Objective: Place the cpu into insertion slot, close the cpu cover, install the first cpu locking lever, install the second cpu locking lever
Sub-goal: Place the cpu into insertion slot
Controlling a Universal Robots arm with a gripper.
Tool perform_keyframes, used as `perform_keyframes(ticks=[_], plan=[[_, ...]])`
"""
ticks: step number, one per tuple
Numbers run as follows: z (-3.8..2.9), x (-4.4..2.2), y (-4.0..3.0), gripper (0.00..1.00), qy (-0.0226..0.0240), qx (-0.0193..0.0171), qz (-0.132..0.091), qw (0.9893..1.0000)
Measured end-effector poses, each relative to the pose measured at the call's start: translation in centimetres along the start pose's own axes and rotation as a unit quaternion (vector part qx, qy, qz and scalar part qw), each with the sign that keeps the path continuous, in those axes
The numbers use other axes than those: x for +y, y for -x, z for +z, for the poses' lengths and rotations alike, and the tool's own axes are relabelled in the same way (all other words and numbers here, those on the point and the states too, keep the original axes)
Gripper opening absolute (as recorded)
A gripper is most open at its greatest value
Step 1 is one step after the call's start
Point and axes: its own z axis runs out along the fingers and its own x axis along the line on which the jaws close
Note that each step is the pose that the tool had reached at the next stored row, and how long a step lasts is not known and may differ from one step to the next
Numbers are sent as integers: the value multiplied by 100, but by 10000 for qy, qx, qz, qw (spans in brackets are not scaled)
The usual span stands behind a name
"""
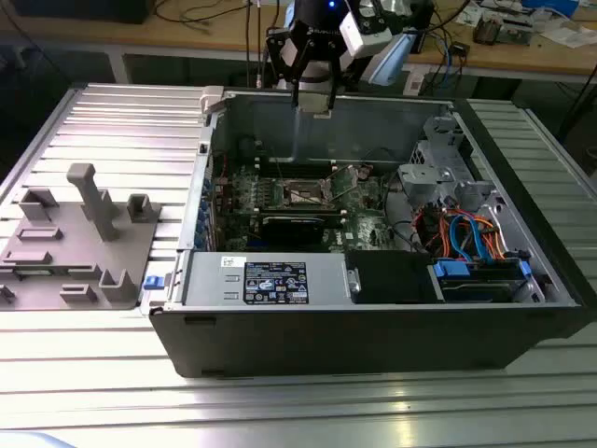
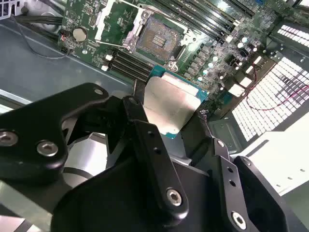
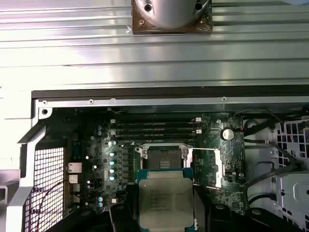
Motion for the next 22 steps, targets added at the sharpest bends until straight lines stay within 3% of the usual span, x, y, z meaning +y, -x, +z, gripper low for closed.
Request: perform_keyframes(ticks=[11,13,22], plan=[[32,-3,-3,55,0,0,0,10000],[97,-9,-2,55,0,0,0,10000],[106,-10,-2,55,-1,0,0,10000]])
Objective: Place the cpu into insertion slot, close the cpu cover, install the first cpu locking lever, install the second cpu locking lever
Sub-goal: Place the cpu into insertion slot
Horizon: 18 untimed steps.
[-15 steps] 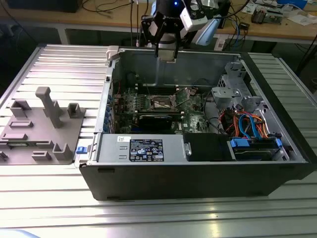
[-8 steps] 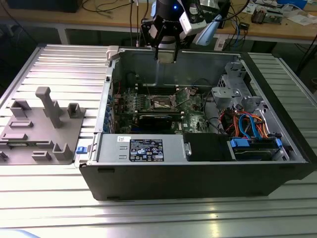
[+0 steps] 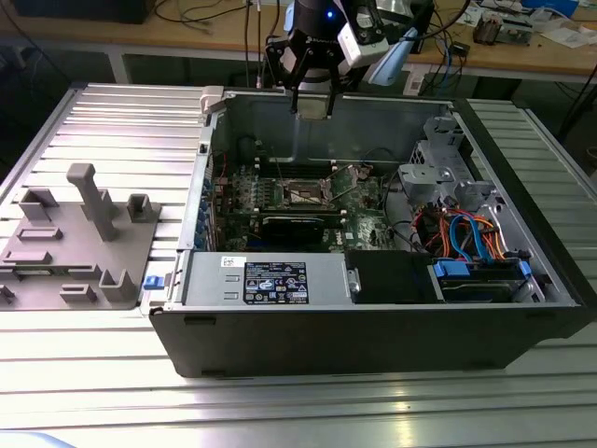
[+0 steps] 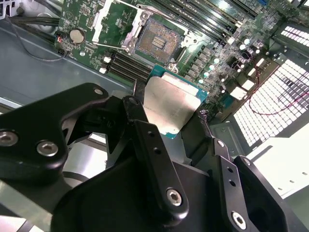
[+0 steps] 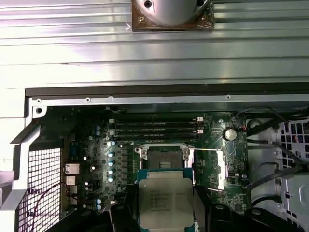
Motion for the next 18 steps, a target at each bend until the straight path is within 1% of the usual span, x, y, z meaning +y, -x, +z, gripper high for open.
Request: perform_keyframes(ticks=[14,16,18], plan=[[34,-4,0,55,-1,0,1,10000],[39,-4,1,55,-27,-1,0,10000],[41,-5,0,55,-74,-2,2,10000]])
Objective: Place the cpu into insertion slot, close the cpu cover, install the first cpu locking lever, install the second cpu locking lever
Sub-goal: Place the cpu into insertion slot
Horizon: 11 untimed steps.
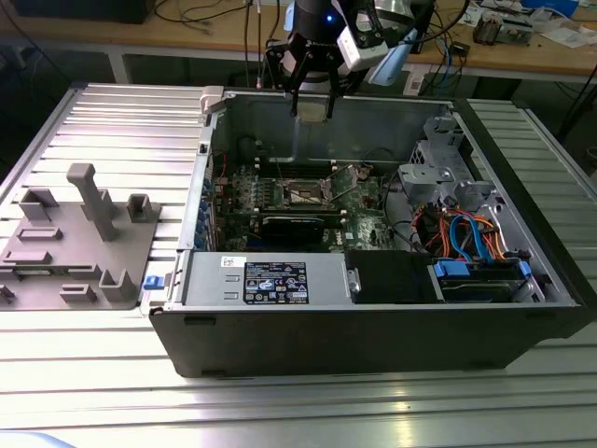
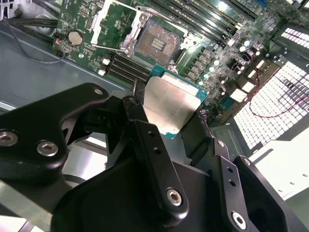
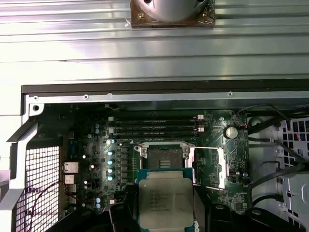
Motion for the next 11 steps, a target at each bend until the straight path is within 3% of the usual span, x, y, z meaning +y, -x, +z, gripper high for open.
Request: perform_keyframes(ticks=[2,11], plan=[[1,-1,1,55,-23,0,-1,10000],[43,-3,3,55,-23,-1,-1,10000]])
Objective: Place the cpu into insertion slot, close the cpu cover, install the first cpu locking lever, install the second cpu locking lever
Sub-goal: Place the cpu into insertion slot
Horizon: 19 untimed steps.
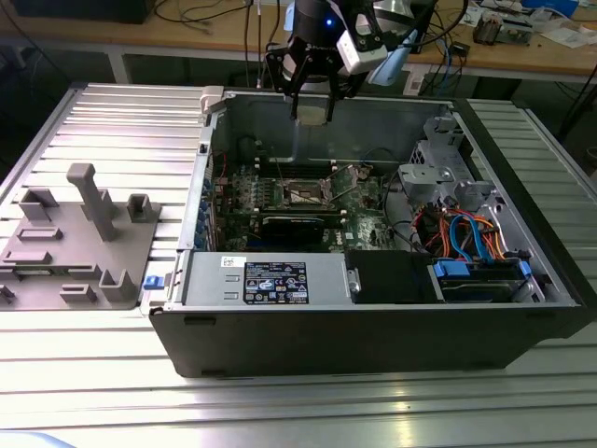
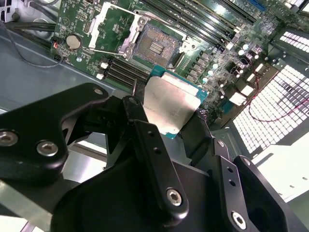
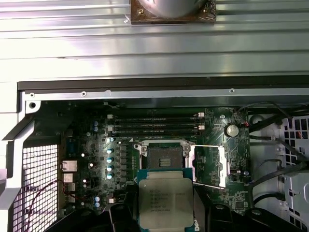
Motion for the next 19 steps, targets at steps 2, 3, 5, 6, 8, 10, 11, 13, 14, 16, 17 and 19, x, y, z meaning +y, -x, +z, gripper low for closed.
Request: perform_keyframes(ticks=[2,3,5,6,8,10,11,13,14,16,17,19], plan=[[4,0,0,55,0,0,0,10000],[6,-1,0,55,0,0,0,10000],[8,-1,0,55,0,0,0,10000],[10,-1,0,55,0,0,0,10000],[14,-1,0,55,0,0,0,10000],[22,-2,0,55,0,0,0,10000],[31,-2,1,55,-10,0,0,10000],[34,-2,1,55,-12,0,0,10000],[36,-3,1,55,-13,0,0,10000],[71,-5,1,55,-38,-1,1,10000],[100,-7,2,55,-38,-1,0,10000],[103,-7,2,55,-38,-1,1,10000]])
